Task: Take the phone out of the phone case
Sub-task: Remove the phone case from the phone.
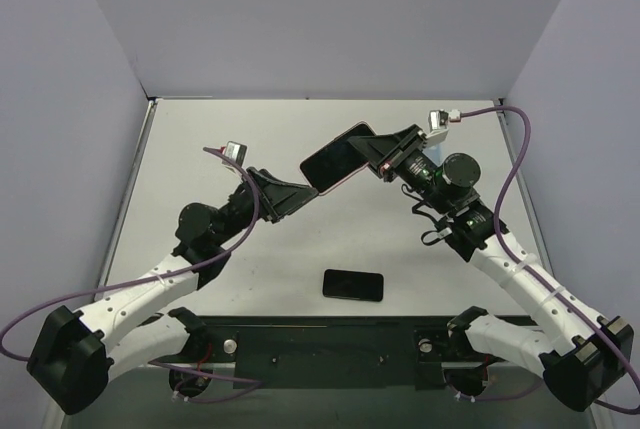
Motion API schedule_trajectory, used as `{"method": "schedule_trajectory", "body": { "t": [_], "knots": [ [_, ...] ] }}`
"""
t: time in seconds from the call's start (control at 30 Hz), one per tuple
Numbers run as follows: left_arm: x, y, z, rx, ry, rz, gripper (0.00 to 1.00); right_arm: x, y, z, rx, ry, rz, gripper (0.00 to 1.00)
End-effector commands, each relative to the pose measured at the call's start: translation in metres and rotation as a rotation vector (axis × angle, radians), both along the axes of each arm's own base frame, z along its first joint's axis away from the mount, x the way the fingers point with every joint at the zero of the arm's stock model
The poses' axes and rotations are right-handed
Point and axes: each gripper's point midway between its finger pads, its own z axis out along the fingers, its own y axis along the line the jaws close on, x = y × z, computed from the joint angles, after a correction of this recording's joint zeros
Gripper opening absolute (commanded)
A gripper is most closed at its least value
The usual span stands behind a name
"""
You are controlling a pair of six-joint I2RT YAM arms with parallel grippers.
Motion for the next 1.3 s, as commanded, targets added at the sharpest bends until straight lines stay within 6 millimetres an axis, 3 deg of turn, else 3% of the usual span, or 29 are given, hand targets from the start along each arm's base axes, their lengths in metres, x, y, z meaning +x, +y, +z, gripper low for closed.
{"method": "schedule_trajectory", "body": {
  "t": [0.0, 0.2, 0.47, 0.87, 1.0, 1.13, 1.27],
  "knots": [
    [-0.005, 0.001, 0.026, -0.061, -0.093, -0.001, 0.56, -0.007, -0.005, 0.045, 0.058, -0.144, -0.035, 0.00],
    [-0.006, -0.005, 0.029, -0.059, -0.106, -0.024, 0.46, -0.009, -0.004, 0.044, 0.032, -0.142, -0.050, 0.00],
    [-0.017, -0.021, 0.037, -0.041, -0.151, -0.109, 0.46, -0.004, -0.007, 0.045, 0.031, -0.142, -0.081, 0.00],
    [-0.021, -0.018, 0.043, -0.047, -0.224, -0.104, 0.22, -0.016, -0.004, 0.037, 0.017, -0.114, -0.015, 0.00],
    [-0.030, -0.018, 0.046, -0.037, -0.352, -0.136, 0.06, -0.028, -0.001, 0.042, 0.051, -0.105, 0.071, 0.00],
    [-0.045, -0.019, 0.031, 0.001, -0.551, -0.194, 0.03, -0.043, 0.005, 0.064, 0.192, -0.091, 0.217, 0.00],
    [-0.034, -0.031, -0.006, 0.139, -0.639, -0.219, 0.00, -0.058, 0.010, 0.088, 0.352, -0.040, 0.361, 0.00]
  ]
}}
